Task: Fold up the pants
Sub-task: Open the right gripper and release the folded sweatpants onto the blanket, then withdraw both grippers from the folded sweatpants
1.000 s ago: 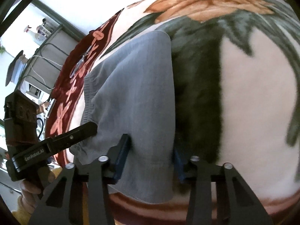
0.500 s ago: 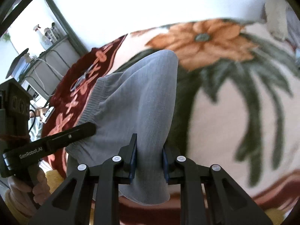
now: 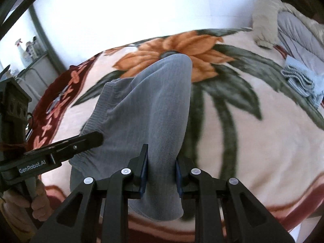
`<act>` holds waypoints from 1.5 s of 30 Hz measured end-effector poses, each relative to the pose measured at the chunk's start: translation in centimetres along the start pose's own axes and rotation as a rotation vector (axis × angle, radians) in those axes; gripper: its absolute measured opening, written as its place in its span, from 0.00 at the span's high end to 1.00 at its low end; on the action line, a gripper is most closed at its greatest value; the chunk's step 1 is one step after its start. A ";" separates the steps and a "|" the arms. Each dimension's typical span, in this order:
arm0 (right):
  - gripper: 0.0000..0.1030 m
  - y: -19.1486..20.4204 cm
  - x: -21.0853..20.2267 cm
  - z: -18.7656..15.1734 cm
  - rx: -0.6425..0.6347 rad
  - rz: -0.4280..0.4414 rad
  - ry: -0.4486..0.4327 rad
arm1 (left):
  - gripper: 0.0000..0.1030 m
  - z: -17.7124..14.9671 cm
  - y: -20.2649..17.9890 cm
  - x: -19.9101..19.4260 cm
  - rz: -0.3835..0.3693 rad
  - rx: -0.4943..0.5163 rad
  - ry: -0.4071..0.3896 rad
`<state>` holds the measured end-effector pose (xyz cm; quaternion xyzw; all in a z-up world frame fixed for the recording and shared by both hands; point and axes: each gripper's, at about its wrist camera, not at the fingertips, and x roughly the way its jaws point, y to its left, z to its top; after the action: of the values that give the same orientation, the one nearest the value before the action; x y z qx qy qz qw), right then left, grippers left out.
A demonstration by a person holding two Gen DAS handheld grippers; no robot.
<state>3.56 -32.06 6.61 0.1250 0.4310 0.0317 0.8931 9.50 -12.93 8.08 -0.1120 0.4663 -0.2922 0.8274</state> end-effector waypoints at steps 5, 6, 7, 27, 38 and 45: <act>0.76 -2.3 3.1 -0.9 0.046 -0.020 0.072 | 0.72 -0.7 -0.1 3.9 0.037 0.017 0.059; 0.73 -2.6 3.6 -1.3 0.056 -0.028 0.084 | 0.71 -1.1 0.1 4.8 0.059 0.024 0.078; 0.70 -2.8 3.9 -1.5 0.064 -0.031 0.088 | 0.69 -1.4 0.2 5.2 0.071 0.030 0.083; 0.62 -1.3 -2.0 -5.7 0.133 -0.034 0.098 | 0.36 -4.3 -1.2 1.0 0.212 0.069 0.136; 0.62 1.5 -2.1 -10.1 0.059 -0.127 0.029 | 0.24 -8.5 -3.2 0.4 0.296 0.109 0.182; 0.62 0.9 -1.9 -10.2 0.087 -0.104 0.021 | 0.22 -9.3 -3.3 0.5 0.345 0.122 0.184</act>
<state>-5.56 -29.52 2.22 0.1407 0.4472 -0.0319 0.8827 0.63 -15.10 4.16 0.0470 0.5337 -0.1829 0.8243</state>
